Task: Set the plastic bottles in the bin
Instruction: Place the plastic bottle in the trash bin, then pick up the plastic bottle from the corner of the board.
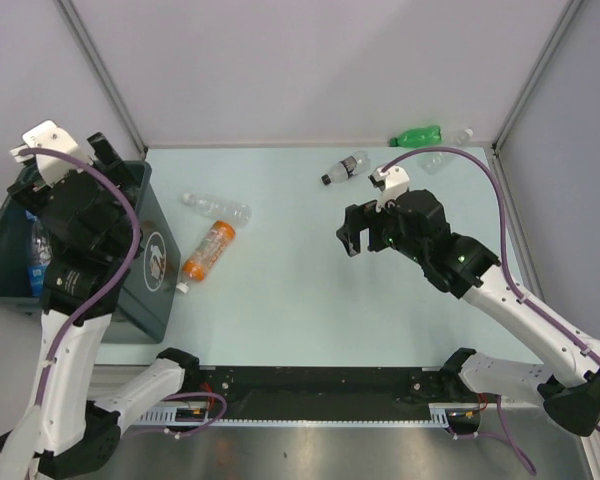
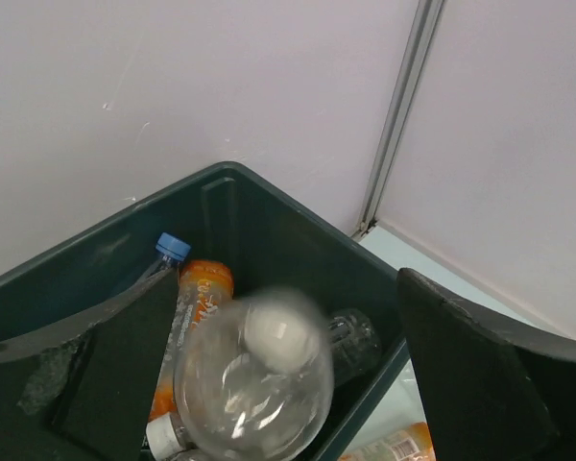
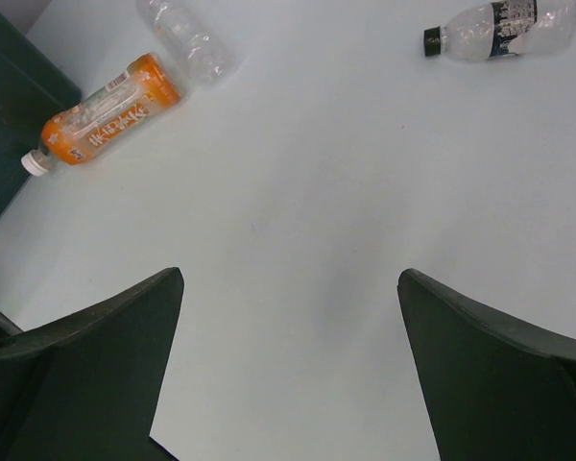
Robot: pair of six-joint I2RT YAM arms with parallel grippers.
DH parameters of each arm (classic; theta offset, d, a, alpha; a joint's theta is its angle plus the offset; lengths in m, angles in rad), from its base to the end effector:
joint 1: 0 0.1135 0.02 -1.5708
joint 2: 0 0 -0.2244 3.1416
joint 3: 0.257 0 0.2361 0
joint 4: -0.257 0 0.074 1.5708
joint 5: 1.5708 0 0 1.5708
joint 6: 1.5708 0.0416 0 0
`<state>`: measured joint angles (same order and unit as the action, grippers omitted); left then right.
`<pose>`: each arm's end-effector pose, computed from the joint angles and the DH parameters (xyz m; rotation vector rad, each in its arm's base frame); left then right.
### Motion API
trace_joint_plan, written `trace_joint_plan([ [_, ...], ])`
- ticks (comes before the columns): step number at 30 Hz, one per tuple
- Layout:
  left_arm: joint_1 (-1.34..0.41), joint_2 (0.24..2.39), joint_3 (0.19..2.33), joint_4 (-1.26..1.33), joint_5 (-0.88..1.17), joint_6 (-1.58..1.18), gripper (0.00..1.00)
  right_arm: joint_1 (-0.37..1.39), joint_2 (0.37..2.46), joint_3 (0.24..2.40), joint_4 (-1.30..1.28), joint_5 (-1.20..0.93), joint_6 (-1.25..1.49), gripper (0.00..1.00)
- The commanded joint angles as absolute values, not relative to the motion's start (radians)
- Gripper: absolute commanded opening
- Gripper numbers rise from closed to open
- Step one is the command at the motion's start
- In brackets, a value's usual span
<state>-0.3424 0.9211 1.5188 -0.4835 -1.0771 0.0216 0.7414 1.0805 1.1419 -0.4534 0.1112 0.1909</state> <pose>0.1370 -0.0099 0.4810 -0.6113 1.4133 0.5254 0.1839 0.1622 0.3413 -0.4702 1.9380 0.4999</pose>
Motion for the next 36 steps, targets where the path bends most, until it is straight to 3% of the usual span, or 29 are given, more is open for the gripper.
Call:
trace_joint_plan([
  [1, -0.339, 0.928, 1.549, -0.479, -1.091, 0.028, 1.00, 0.735, 1.069, 1.134, -0.460, 0.109, 0.202, 1.00],
  [8, -0.337, 0.913, 1.558, -0.546, -0.898, 0.006, 1.00, 0.721, 1.066, 1.117, -0.462, 0.150, 0.225, 1.00],
  [15, -0.337, 0.956, 1.582, -0.641, -0.450, -0.044, 1.00, 0.669, 1.080, 1.108, -0.482, 0.232, 0.288, 1.00],
  [24, -0.337, 0.983, 1.461, -0.594, -0.042, -0.130, 1.00, 0.496, 1.155, 1.074, -0.440, 0.267, 0.391, 1.00],
  [36, -0.337, 0.997, 1.229, -0.448, 0.152, -0.236, 1.00, 0.318, 1.402, 1.075, -0.057, 0.120, 0.454, 1.00],
])
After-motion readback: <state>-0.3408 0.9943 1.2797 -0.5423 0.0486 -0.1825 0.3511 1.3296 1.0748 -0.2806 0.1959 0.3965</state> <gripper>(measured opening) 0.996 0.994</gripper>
